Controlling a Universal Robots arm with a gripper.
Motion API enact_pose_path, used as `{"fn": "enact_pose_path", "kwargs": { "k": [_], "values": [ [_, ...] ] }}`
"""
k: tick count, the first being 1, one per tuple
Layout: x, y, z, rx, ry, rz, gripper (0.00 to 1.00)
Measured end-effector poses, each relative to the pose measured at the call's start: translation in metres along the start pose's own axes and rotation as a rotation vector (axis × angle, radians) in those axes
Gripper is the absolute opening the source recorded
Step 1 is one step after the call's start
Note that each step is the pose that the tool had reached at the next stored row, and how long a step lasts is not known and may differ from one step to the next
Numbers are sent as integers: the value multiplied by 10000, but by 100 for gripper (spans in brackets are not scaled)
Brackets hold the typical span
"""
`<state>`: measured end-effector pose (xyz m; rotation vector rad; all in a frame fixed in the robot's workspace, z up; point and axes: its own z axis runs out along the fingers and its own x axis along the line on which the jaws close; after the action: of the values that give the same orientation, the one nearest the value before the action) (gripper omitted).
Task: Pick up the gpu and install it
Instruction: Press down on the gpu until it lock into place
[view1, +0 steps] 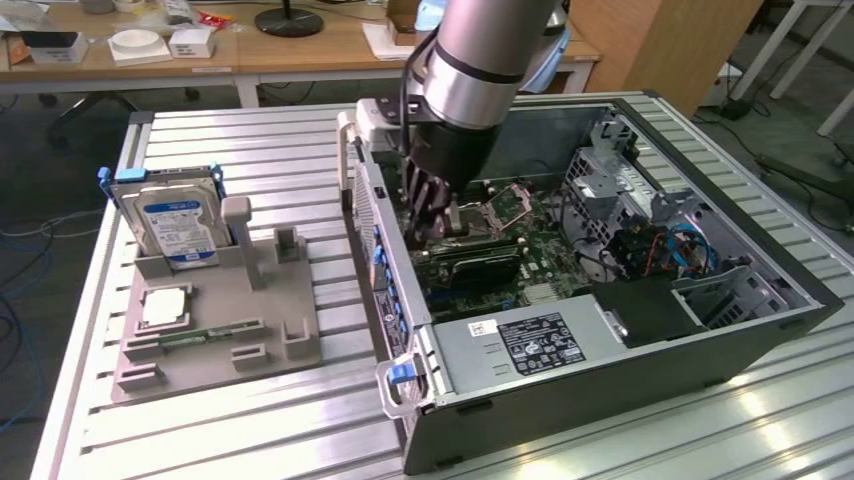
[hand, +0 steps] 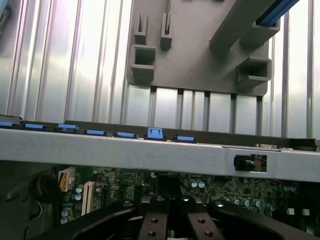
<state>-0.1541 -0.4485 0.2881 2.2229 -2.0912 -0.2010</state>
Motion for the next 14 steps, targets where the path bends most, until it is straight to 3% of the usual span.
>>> {"fn": "enact_pose_path", "kwargs": {
  "k": [14],
  "values": [
    [29, 40, 11, -139, 2, -63, 10]
  ]
}}
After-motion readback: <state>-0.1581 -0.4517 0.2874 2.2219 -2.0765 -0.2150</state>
